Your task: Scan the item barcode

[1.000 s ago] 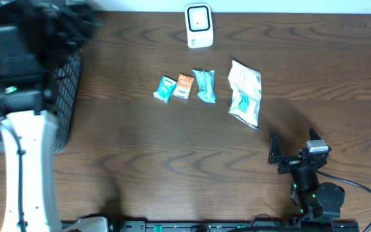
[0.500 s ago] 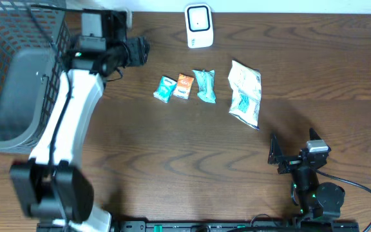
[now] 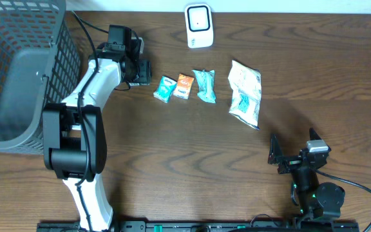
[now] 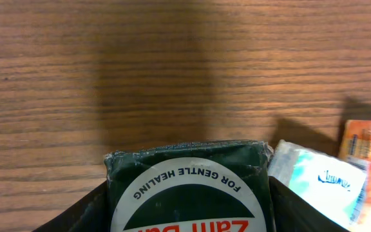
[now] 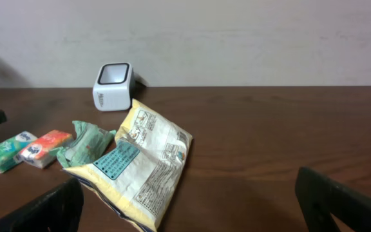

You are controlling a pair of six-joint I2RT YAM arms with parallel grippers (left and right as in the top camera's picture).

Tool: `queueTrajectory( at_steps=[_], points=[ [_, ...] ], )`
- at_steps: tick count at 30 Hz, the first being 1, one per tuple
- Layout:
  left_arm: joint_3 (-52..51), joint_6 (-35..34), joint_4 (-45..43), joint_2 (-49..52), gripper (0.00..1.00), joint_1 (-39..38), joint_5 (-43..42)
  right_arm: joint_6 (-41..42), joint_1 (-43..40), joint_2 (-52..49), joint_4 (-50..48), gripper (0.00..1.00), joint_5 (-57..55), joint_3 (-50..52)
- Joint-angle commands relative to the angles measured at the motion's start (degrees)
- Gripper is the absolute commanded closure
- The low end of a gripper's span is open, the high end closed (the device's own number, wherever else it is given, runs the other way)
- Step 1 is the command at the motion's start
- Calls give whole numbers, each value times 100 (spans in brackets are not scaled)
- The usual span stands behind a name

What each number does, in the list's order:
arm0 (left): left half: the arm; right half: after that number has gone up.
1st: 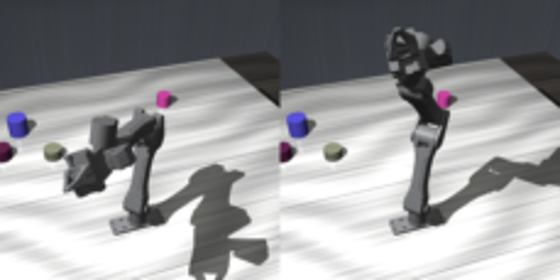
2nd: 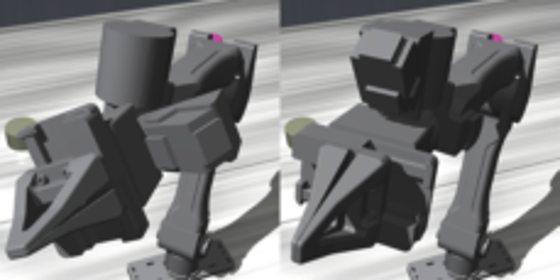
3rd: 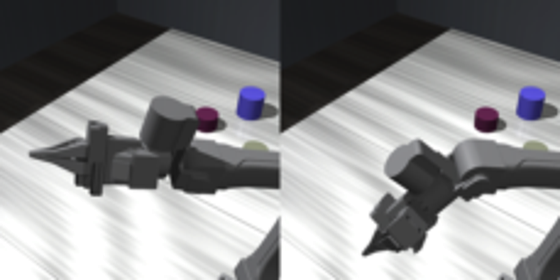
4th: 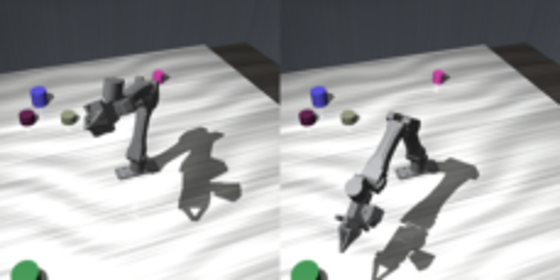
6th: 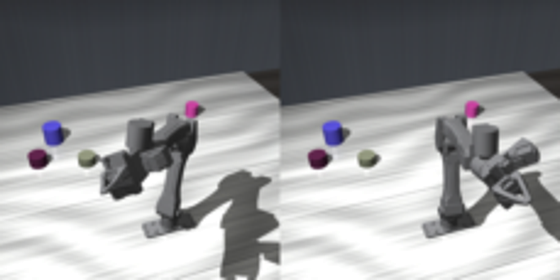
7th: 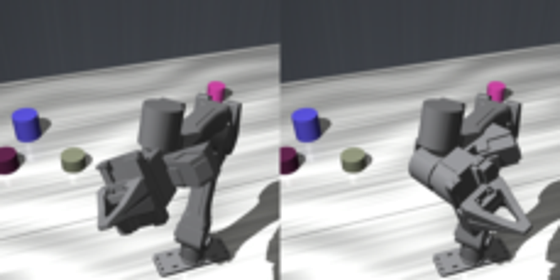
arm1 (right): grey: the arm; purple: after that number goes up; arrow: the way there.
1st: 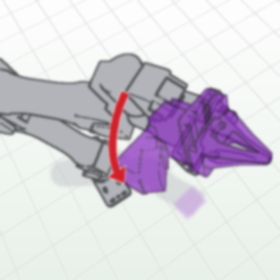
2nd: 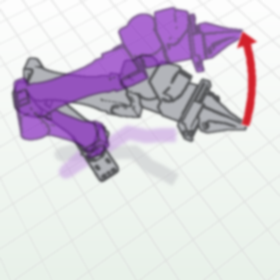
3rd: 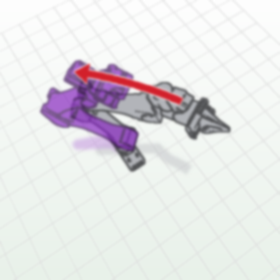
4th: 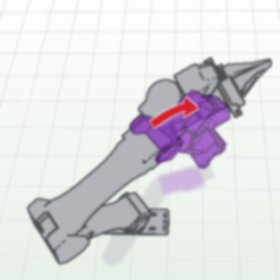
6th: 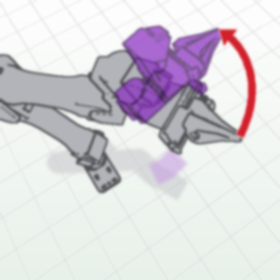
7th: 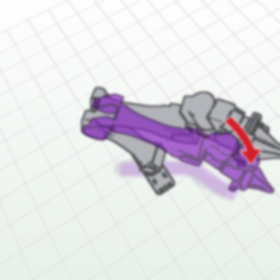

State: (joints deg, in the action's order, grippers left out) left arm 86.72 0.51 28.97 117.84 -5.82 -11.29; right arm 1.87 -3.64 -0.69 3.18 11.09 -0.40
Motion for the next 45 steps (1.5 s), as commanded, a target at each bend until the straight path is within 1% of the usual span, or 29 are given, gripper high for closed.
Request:
queueTrajectory(
  at_steps=[1, 3, 5, 8, 9, 10, 14, 18, 19, 21, 24, 26, 30, 32, 34, 36, 41, 45],
  points=[
    [-2, 118, -35, -9, 41, -4, 190, -68, -35, 31, 28, 1, 0, 4],
    [-2, 118, -35, -9, 32, -4, 188, -68, -35, 31, 28, 1, 0, 4],
    [0, 118, -44, -11, 27, -4, 188, -68, -35, 31, 28, 1, 0, 4],
    [17, 118, -59, -66, 22, -2, 162, -68, -35, 31, 28, 1, 0, 4],
    [26, 116, -59, -98, 20, -4, 118, -68, -35, 31, 28, 1, -2, 4],
    [33, 116, -61, -144, 16, -4, 57, -68, -35, 31, 28, 1, -2, 4],
    [52, 94, -61, -481, 15, 0, -22, -68, -35, 31, 28, 1, 0, 4],
    [52, 94, -63, -1213, 14, 2, -17, -68, -35, 31, 28, 1, 0, 4],
    [52, 94, -61, -1449, 13, 2, 2, -68, -35, 31, 28, 1, 0, 4],
    [52, 94, -57, -1869, 7, 20, 74, -68, -35, 31, 28, 1, 0, 4],
    [52, 68, -76, -2579, 3, 114, 219, -68, -35, 31, 28, 1, 0, 4],
    [52, -256, -101, -2988, 2, 236, 409, -68, -35, 31, 28, 1, 0, 4],
    [52, -1744, -52, -3593, 1, 601, 1222, -68, -35, 31, 28, 1, 0, 4],
    [52, -2127, -55, -3768, 1, 811, 1268, -68, -35, 31, 28, 1, 0, 4],
    [52, -2140, -81, -3864, 0, 994, 1296, -68, -35, 31, 28, 1, 0, 4],
    [52, -2140, -44, -3888, 2, 1161, 1432, -68, -35, 31, 28, 1, 0, 4],
    [52, -2194, 339, -3886, 2, 1626, 1506, -68, -35, 31, 28, 1, 0, 4],
    [52, -2804, 358, -3886, 2, 2157, 1502, -70, -35, 31, 28, 1, -26, 4]
  ],
)
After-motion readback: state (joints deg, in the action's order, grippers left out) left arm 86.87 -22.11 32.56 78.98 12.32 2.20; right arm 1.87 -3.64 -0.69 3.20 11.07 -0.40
